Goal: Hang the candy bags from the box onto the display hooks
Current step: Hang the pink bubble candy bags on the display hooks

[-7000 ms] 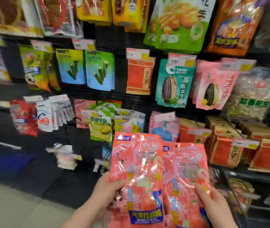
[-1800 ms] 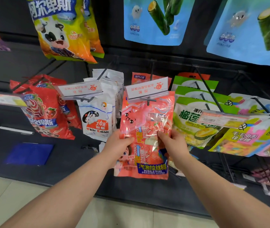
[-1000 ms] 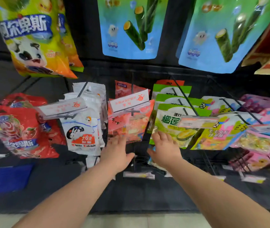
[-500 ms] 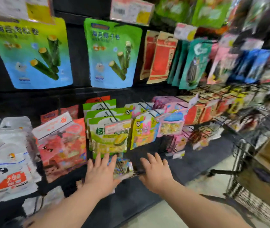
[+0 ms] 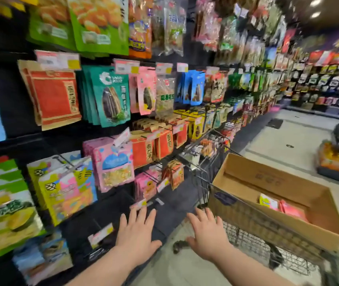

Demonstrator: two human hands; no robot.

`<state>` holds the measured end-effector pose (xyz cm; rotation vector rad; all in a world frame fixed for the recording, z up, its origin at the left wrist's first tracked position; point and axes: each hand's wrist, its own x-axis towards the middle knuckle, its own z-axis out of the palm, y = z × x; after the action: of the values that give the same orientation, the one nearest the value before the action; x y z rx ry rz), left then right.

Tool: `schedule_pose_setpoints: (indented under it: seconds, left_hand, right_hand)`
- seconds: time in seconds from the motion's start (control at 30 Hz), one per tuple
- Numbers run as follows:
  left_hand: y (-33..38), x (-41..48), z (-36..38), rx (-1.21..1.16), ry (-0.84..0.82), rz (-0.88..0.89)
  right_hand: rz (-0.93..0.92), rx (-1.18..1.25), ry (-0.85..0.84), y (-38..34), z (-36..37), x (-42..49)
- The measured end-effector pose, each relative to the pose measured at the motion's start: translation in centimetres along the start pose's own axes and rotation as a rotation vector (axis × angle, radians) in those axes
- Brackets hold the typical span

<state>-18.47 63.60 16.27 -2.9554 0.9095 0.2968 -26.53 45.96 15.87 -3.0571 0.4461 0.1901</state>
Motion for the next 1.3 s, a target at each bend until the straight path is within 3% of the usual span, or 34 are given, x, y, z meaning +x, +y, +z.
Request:
schedule_pose_setpoints:
  seconds: [0.2,0.43,0.7,1.07,1.3]
  left_hand:
    - [12.3,4.6,-1.6,0.0,-0.003,0.125]
    - [21.3,9.0,-1.7,0.053,-0.043,0.263]
    - [28.8,17.1,-1.0,0.052,-0.065,0.44]
    - [34.7,34.0,-3.2,0.124,-0.112,0.624]
    - [38.0,40.3,-1.1,0.176,-0.207,0.701]
  right_hand:
    - [0.13,0.018,0.006,12.2,-0.7,-1.3]
    - [0.284,0.087,-0.027,21.4,0.1,-2.2]
    - [0.491,0.096,-0.063,30.4,1.1,-1.6]
    - [0.768,0.117,-0.045,42.3,-0.5,7.7]
    - [0.882,0.173,-0.201,46.7,1.9,10.0]
